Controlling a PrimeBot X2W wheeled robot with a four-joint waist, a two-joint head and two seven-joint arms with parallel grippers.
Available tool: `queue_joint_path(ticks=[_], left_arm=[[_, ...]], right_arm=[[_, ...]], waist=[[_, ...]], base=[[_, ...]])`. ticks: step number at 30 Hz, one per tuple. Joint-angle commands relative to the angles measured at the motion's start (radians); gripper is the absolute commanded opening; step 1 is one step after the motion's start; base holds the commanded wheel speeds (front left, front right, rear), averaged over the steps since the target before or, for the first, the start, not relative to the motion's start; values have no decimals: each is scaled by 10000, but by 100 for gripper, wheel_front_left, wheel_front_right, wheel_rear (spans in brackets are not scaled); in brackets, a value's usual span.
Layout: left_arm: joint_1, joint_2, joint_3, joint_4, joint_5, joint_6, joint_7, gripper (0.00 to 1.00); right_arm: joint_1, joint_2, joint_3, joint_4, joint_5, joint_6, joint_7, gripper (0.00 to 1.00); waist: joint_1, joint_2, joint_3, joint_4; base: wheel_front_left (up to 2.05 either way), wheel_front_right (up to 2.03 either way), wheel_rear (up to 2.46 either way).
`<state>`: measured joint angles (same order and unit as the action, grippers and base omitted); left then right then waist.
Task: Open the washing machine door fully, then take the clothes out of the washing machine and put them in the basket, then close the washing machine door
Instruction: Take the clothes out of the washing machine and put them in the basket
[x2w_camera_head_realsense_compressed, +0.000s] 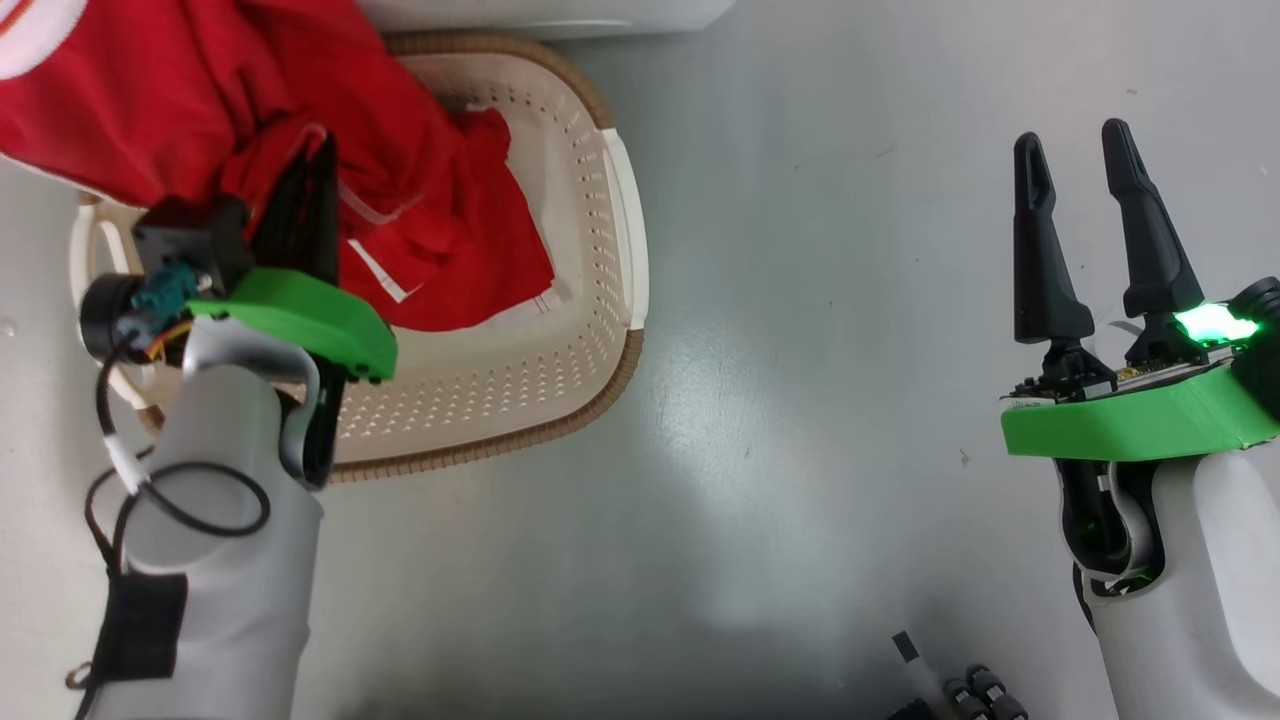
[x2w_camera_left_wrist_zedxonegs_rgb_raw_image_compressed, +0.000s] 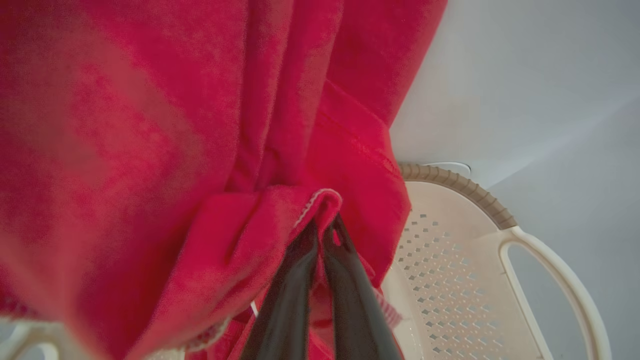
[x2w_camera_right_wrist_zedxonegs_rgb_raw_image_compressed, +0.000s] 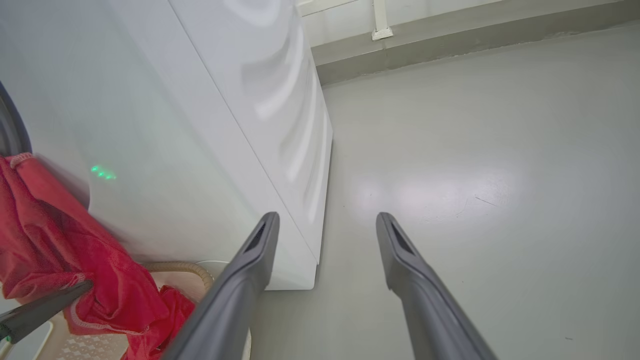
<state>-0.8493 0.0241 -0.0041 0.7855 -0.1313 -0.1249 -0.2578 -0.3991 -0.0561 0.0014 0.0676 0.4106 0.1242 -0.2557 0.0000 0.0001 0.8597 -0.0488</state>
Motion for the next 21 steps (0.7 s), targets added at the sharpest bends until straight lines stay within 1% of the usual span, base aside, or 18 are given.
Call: queue_joint_path(ticks=[1,6,7,8,9,10,12,13,14,15,16,21], left_arm=[[14,337,256,90,119,-55,-40,0],[-379,334,388,533,202,-56,-40,0],[-426,331,411,604,214,-56,-40,1],[-474,328,425,644,204,-56,-40,5],[-513,324,425,638,189,-56,-40,12],[-534,321,416,630,179,-56,-40,27],[-555,315,376,628,163,-56,-40,53],[-552,312,357,624,156,-56,-40,72],[-539,311,342,605,158,-56,-40,85],[-519,309,330,570,161,-56,-40,95],[-494,306,314,512,153,-56,-40,100],[-329,290,228,269,59,-57,-40,100]], right_arm=[[92,55,227,-246,-123,65,-61,100],[-26,56,246,-219,-128,65,-61,100],[-41,56,251,-216,-130,65,-61,100],[-54,57,262,-211,-134,65,-61,100],[-66,57,272,-206,-135,65,-61,100],[-75,57,275,-204,-134,65,-61,100],[-84,57,263,-199,-140,65,-61,100],[-85,57,258,-193,-145,65,-61,100],[-83,57,255,-187,-152,65,-61,100],[-79,57,248,-182,-157,65,-61,100],[-74,57,238,-179,-164,65,-61,100],[-21,58,198,-147,-220,65,-61,100]], waist=[[0,-1,169,-47],[0,-1,270,-62],[0,-1,278,-62],[0,-1,282,-68],[0,-1,282,-73],[0,-1,278,-73],[0,-1,268,-53],[0,-1,254,-42],[0,-1,233,-30],[0,-1,208,-16],[0,-1,182,1],[0,-1,11,116]], base=[[0,0,0],[0,0,0],[0,0,0],[0,0,0],[0,0,0],[0,0,0],[0,0,0],[0,0,0],[0,0,0],[0,0,0],[0,0,0],[0,0,0]])
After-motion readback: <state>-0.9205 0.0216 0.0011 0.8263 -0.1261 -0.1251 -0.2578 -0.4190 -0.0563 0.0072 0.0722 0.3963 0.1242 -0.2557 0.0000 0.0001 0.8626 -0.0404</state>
